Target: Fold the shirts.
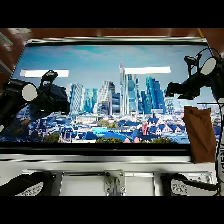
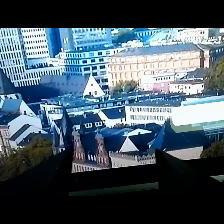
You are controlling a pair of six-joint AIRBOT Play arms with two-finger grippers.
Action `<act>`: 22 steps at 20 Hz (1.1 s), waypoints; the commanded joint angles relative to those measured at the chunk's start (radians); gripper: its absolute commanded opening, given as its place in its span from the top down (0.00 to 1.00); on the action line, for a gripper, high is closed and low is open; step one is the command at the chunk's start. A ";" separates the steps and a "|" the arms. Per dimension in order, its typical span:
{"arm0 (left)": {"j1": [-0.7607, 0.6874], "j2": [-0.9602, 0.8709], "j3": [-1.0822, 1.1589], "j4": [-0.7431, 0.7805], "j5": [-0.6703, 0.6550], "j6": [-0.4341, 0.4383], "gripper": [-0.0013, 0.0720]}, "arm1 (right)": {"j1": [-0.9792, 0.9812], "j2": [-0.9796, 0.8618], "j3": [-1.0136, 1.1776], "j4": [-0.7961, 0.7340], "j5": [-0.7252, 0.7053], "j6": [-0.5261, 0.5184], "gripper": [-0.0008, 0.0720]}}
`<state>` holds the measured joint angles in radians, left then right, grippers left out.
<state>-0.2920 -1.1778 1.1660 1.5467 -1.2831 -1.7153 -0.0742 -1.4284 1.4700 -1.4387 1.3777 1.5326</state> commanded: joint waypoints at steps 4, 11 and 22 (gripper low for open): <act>0.001 0.000 0.000 0.000 0.000 0.000 0.17 | 0.001 0.000 0.001 0.000 0.000 0.001 0.05; 0.001 0.000 0.000 0.000 0.000 0.000 0.17 | 0.001 0.000 0.001 0.000 0.000 0.000 0.05; 0.000 -0.038 0.000 -0.006 0.162 -0.001 0.17 | 0.001 0.000 0.001 0.001 0.008 0.010 0.05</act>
<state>-0.2920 -1.1992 1.1656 1.5448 -1.1927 -1.7153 -0.0742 -1.4284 1.4700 -1.4380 1.3712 1.5410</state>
